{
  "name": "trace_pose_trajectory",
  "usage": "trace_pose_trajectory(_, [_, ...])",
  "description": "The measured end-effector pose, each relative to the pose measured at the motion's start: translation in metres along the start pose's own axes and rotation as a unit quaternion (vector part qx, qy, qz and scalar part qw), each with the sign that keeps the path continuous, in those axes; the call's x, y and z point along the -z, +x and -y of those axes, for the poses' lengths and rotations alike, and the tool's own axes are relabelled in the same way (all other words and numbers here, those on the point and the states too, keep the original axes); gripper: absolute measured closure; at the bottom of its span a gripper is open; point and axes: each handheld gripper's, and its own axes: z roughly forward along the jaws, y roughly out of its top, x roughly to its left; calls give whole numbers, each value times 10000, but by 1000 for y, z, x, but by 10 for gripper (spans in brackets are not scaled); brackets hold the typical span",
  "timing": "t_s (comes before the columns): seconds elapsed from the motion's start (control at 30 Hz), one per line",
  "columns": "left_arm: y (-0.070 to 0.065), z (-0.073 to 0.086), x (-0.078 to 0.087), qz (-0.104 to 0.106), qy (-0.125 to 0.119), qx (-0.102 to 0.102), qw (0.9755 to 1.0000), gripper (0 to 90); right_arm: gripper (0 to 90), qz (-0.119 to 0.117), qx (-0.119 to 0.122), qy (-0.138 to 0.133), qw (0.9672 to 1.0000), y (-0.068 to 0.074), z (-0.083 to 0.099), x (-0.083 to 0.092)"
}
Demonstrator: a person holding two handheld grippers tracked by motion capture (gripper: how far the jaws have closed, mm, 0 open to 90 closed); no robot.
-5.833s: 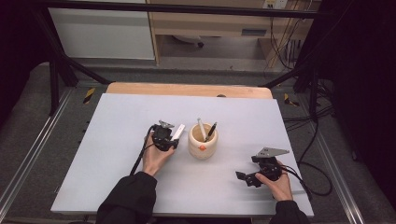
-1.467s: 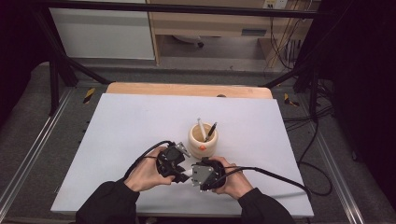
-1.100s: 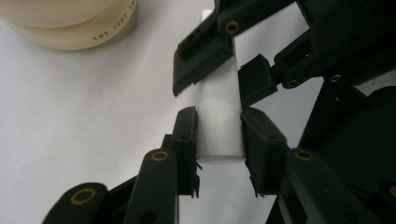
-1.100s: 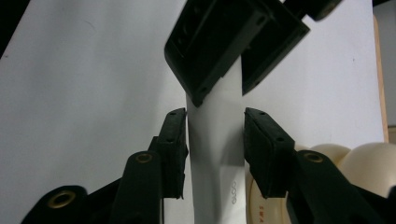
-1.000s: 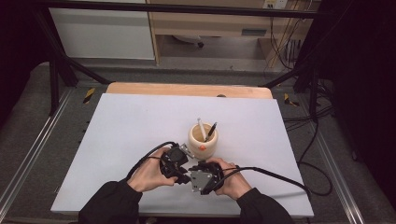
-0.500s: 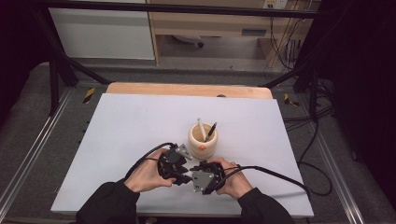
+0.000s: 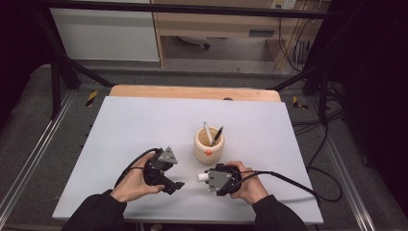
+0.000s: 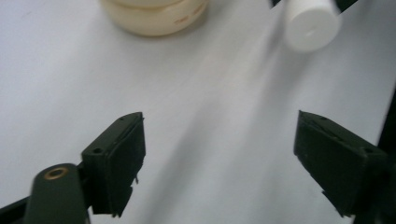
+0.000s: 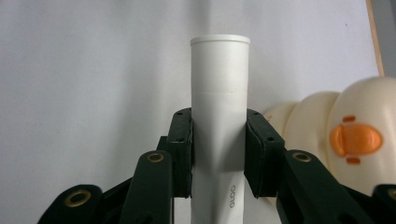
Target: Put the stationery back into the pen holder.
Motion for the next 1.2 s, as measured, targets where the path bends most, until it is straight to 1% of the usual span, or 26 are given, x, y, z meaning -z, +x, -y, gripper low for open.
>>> trace_pose_trajectory(0.1, [8, 14, 1, -161, -49, 180, 9997, 134, 670, 41, -143, -1, 9999, 1, 6, 2])
trace_pose_trajectory(0.2, [15, 27, 2, -260, -116, 342, 9990, 115, 670, 107, -349, -28, 9993, 1, 13, 5])
trace_pose_trajectory(0.27, [20, 34, 5, -359, -176, 406, 9984, 100, 670, 145, -475, -32, 9988, 1, 18, 8])
trace_pose_trajectory(0.4, [27, 48, 10, -549, -330, 545, 9965, 70, 670, 248, -775, -52, 9967, 0, 26, 13])
trace_pose_trajectory(0.47, [30, 55, 11, -654, -416, 677, 9947, 65, 670, 283, -908, -94, 9954, 0, 30, 16])
trace_pose_trajectory(0.53, [33, 63, 13, -769, -456, 794, 9928, 65, 670, 301, -1121, -138, 9931, 0, 32, 19])
trace_pose_trajectory(0.6, [35, 70, 15, -842, -528, 900, 9910, 61, 670, 331, -1317, -179, 9906, 0, 35, 21])
trace_pose_trajectory(0.67, [37, 77, 15, -887, -559, 930, 9901, 57, 670, 369, -1567, -235, 9867, 0, 38, 24])
trace_pose_trajectory(0.7, [37, 81, 16, -904, -563, 944, 9898, 53, 671, 418, -1652, -265, 9850, -1, 39, 25])
trace_pose_trajectory(0.77, [39, 87, 17, -909, -604, 964, 9893, 51, 671, 502, -1877, -307, 9805, -2, 42, 28])
trace_pose_trajectory(0.93, [43, 100, 22, -1008, -670, 1080, 9868, 45, 671, 625, -2575, -544, 9627, -6, 47, 35])
trace_pose_trajectory(1.0, [44, 105, 23, -1026, -701, 1160, 9854, 45, 670, 646, -2845, -634, 9544, -9, 49, 38])
trace_pose_trajectory(1.1, [46, 110, 26, -1056, -782, 1247, 9835, 46, 671, 723, -3188, -769, 9419, -13, 49, 43])
trace_pose_trajectory(1.2, [49, 113, 28, -1083, -840, 1295, 9821, 48, 671, 737, -3494, -986, 9288, -16, 48, 46])
